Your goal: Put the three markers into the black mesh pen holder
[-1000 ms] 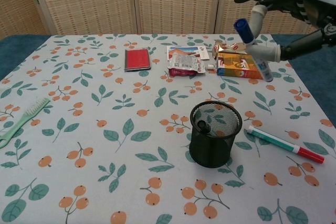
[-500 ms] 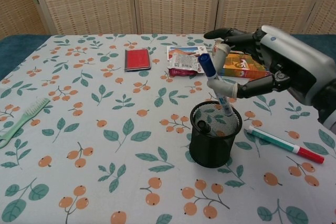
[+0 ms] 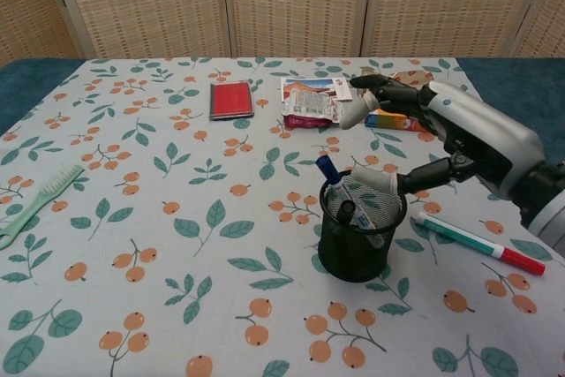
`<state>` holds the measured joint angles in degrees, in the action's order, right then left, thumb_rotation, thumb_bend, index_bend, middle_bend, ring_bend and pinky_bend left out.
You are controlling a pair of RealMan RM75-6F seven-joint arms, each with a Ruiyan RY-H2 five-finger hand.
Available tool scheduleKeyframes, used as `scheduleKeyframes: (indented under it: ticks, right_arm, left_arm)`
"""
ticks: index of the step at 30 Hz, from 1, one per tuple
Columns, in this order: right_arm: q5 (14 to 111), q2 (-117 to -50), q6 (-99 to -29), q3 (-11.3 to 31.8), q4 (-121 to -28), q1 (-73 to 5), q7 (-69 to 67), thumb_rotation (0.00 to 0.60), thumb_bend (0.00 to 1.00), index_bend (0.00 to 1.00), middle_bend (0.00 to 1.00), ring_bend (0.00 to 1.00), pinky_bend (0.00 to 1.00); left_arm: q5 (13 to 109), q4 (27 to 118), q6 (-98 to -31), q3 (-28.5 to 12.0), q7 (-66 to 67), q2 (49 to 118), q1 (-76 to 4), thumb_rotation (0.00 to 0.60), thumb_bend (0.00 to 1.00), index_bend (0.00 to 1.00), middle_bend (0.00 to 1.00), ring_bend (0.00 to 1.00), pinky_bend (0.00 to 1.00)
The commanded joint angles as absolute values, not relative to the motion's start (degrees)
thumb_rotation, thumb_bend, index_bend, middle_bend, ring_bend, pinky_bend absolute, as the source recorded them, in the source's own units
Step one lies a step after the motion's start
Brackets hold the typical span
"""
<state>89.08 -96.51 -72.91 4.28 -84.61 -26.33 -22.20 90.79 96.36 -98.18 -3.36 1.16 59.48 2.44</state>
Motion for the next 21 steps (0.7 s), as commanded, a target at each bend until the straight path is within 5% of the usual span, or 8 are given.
scheduleKeyframes:
  ticks: [1,13,21]
  right_arm:
    - [90.06,-93.65,-74.53,4.08,-87.18,-25.56,-20.18,0.6,0.23,0.21,0.0,0.0,0.0]
    - [85.95,-72.81,-79.53,1.83,-106.56,-18.13,6.12,0.6,0.23,0.21,0.0,0.0,0.0]
    - [80.32,-69.75,-77.96,-0.46,-108.78,-15.54,19.24,0.6,0.23,0.21,0.0,0.0,0.0]
  left_arm:
    - [90.69,96.32,-98.18,-3.41,1.07,59.51,2.46,0.6,0.4,0.03,0.16,0.04,0.26]
    - [90.21,96.53,-97.61,-3.62,1.67,59.83,2.22,0.6,0.4,0.03,0.16,0.04,0.26]
    - [90.7,96.56,-97.15,-3.35,1.85,59.92,1.99,0.6,0.4,0.03,0.16,0.04,0.26]
